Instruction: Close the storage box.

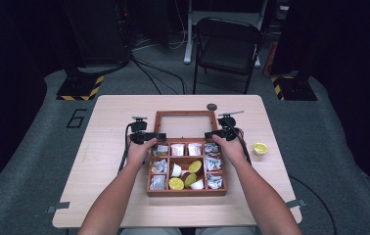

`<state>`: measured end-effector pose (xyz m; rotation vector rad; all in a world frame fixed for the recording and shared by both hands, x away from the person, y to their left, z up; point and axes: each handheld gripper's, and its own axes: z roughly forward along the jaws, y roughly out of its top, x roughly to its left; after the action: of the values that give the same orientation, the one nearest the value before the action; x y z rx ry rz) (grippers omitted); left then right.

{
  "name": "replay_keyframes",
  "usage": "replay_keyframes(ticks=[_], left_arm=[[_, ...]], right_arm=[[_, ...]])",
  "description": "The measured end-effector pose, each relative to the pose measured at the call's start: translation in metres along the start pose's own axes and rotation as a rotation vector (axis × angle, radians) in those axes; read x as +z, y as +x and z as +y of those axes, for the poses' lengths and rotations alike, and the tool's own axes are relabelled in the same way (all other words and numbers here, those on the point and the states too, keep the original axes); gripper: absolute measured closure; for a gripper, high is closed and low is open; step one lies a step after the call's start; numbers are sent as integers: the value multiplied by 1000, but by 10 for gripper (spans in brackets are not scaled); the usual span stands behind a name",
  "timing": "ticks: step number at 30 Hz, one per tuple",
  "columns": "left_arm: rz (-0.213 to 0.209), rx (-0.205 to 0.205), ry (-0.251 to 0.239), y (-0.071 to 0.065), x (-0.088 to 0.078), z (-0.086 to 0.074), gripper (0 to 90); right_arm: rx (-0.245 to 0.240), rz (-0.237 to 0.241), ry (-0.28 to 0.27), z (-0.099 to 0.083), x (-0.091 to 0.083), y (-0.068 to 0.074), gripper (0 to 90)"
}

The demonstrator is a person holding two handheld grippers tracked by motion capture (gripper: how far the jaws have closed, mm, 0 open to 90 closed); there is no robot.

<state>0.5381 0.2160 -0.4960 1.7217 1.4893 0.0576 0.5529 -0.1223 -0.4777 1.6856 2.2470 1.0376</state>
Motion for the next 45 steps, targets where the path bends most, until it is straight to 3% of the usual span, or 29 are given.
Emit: replay_keyframes(ticks=[6, 9, 22, 45], left_arm=[[-1, 15, 2, 0, 1, 1, 279], [-9, -12, -1, 0, 3, 1, 271], [-38, -19, -3, 3, 7, 1, 257], [-43, -33, -11, 3, 10, 0, 250]], right_arm=[[2, 13, 4, 1, 2, -2, 247], [3, 18, 7, 1, 3, -3, 243], [36, 46, 7, 1, 9, -6, 191], [52, 61, 40, 6, 14, -9, 198]])
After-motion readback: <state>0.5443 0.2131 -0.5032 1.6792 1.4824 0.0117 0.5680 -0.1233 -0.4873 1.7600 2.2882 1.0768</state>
